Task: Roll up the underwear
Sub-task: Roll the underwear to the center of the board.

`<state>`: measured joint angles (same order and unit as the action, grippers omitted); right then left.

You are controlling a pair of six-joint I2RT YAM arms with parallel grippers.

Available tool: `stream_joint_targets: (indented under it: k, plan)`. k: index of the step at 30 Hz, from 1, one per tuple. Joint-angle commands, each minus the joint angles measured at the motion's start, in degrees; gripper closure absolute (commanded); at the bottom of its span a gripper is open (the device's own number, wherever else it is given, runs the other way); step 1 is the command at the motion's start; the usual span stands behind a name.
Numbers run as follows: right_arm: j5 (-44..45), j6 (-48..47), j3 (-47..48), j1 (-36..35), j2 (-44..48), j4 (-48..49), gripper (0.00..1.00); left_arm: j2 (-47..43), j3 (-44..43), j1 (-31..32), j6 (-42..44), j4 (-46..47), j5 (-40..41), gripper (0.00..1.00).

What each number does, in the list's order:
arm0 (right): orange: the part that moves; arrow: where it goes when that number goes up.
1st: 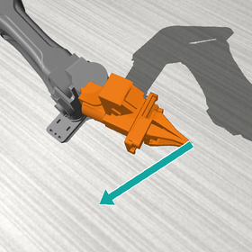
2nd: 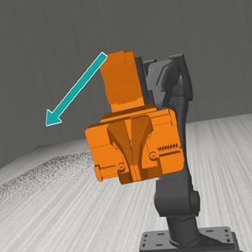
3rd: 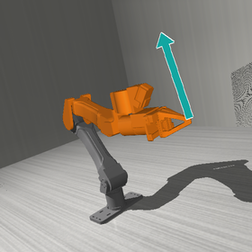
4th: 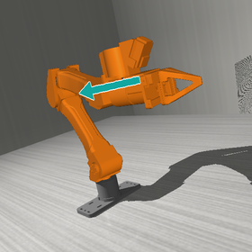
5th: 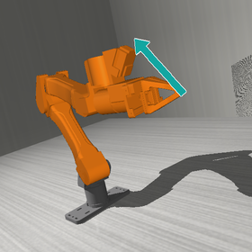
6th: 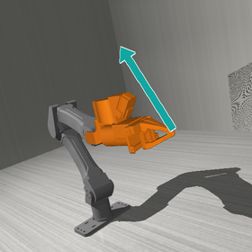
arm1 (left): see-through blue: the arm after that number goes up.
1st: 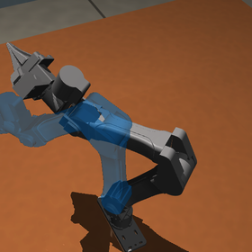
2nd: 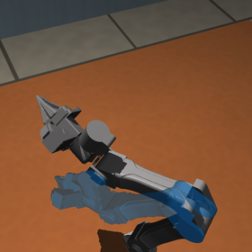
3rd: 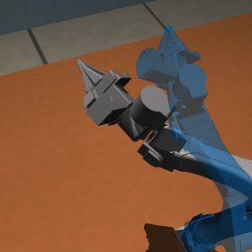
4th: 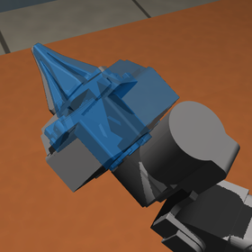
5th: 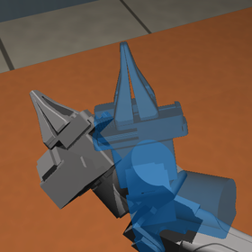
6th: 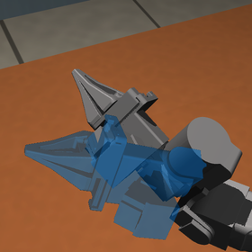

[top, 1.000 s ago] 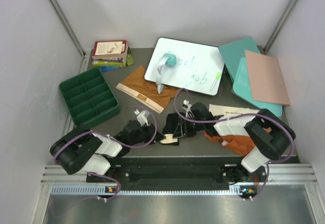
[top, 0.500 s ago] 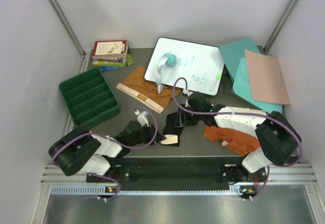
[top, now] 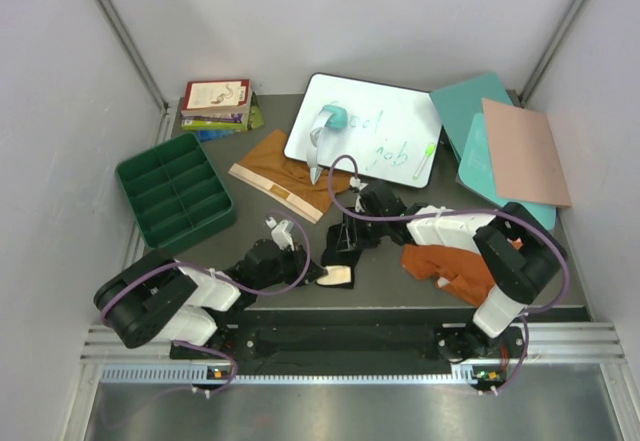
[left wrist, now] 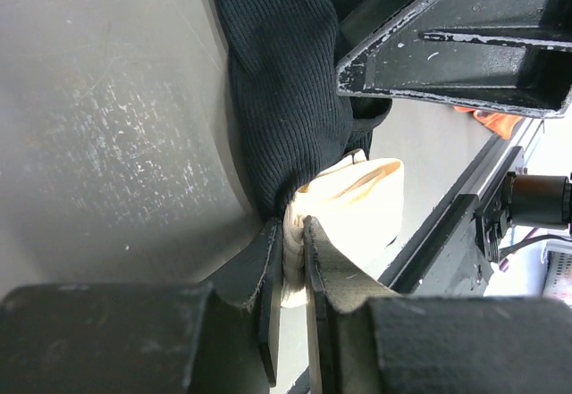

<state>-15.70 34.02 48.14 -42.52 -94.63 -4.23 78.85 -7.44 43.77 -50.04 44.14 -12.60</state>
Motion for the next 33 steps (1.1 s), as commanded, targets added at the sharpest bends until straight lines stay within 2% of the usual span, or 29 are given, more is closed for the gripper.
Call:
stream_joint_targets:
  k: [1, 14, 33]
  plan:
    - [-2.05, -0.89, 2.31, 0.16, -0.56, 5.27, 0.60, -0.36, -0.47, 0.97, 0.38, -2.30, 0.21, 0.85]
    - [3.31, -2.91, 3.63, -1.07, 3.13, 0.98, 0.57, 1.04, -1.26, 1.58, 0.30, -2.30, 0.38, 0.86]
    - [-0.20, -1.50, 3.45, -1.95, -0.82, 5.28, 0.66, 1.75, -1.79, 2.20, 0.12, -2.65, 0.82, 0.87]
